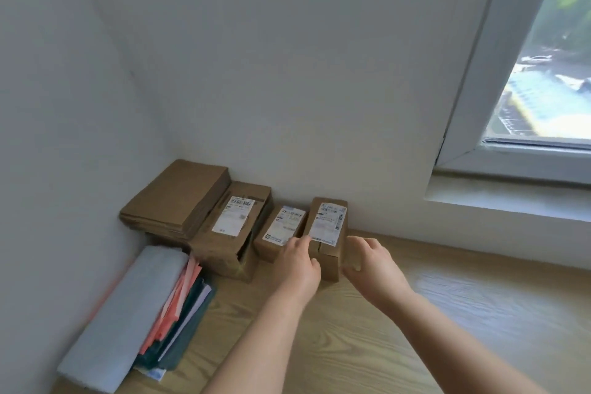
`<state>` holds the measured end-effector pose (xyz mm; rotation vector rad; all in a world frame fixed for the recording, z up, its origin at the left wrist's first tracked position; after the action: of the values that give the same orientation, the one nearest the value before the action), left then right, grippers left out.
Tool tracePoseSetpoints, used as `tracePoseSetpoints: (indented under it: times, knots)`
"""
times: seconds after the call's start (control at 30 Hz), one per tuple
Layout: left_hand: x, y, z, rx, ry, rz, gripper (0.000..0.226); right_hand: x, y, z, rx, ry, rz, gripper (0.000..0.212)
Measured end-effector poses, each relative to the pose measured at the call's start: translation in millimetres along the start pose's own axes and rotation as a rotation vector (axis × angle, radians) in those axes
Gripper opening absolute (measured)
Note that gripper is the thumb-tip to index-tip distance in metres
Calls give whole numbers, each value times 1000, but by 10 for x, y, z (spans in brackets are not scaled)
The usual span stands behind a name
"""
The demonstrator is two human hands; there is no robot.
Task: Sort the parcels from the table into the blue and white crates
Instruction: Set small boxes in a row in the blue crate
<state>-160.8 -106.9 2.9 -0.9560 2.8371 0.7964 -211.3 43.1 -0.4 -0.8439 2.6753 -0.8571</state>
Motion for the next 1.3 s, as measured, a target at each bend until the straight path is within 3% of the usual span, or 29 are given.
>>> tracePoseSetpoints:
  times: [0.17,0.47,0.63,0.77,0.97,1.1,1.17,1.23,1.3]
  knots:
    - [530,4,-43,20,-40,97,46,371,-85,138,42,34,110,62]
    - [1204,-21,331,12,-194,92,37,777,92,327,137,6,266,58]
    - [1325,-34,615,45,-279,52,43,872,306,492,303,-46,386,69]
    - [1332,-50,681,25,-282,33,41,861,295,542,404,-41,384,65]
    - [1181,-122,617,30,-278,-44,22,678,455,629,359,-75,475,54]
    - [932,-197,697,51,-346,-116,48,402,482,695,343,-159,498,50]
    - [784,-272,777,45,-400,-164,58,229,481,738,341,-226,513,39]
    - [635,-381,878,8,-476,-235,57,46,474,770,325,-287,512,25]
    - [479,-479,972,-50,-536,-288,43,-123,468,764,327,-299,491,21]
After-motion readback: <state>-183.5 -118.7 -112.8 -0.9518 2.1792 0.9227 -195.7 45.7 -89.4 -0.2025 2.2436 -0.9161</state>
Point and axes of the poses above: each hand's wrist, its own x-axis towards the middle knuckle, its own z-axis out of the palm, y = z × x, the point moved 5 cm from there along x, towards the middle knuckle, and after that the axes turned 12 degrees about -z, right-handed, at the moved point
